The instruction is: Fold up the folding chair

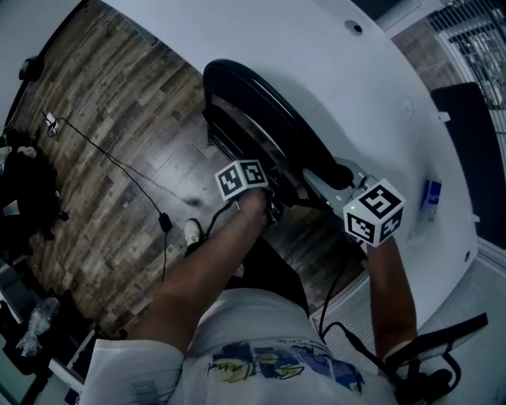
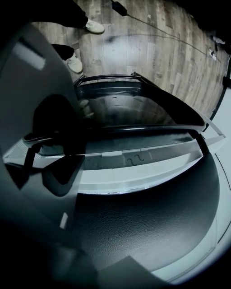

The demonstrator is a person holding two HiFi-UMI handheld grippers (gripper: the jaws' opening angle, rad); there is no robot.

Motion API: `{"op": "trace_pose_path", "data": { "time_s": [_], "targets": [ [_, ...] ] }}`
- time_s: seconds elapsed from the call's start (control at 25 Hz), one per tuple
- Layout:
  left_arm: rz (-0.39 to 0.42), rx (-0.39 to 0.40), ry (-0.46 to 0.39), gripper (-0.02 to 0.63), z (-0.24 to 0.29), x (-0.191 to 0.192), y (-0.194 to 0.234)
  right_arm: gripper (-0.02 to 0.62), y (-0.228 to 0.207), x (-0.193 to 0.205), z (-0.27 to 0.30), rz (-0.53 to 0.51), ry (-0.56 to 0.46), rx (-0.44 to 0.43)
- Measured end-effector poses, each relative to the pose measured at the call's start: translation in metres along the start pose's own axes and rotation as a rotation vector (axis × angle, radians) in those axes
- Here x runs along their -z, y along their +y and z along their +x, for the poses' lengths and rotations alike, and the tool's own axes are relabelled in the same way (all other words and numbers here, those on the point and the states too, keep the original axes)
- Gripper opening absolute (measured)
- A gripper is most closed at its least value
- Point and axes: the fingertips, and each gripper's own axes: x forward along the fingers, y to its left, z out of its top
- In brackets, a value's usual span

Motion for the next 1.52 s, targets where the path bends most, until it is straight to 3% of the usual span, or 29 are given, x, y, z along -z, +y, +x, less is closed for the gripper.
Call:
{"op": "trace_pose_path", "data": {
  "time_s": [0.44,0.92,1.52],
  "targets": [
    [0.038,0.029,0.038,0.155,0.002,-0.002,-0.003,0.089,-0.006,-0.001,0.001,-0.007,-0.003,0.006],
    [0.133,0.101,0.055,0.176,-0.008,-0.007,-0.008,0.115,-0.021,0.000,-0.006,-0.005,-0.004,0.051],
    [0.246,0.132,0.025,0.190,-0.045,-0.026,-0.007,0.150,-0.025,-0.004,-0.024,-0.025,0.033,0.115]
  ]
}}
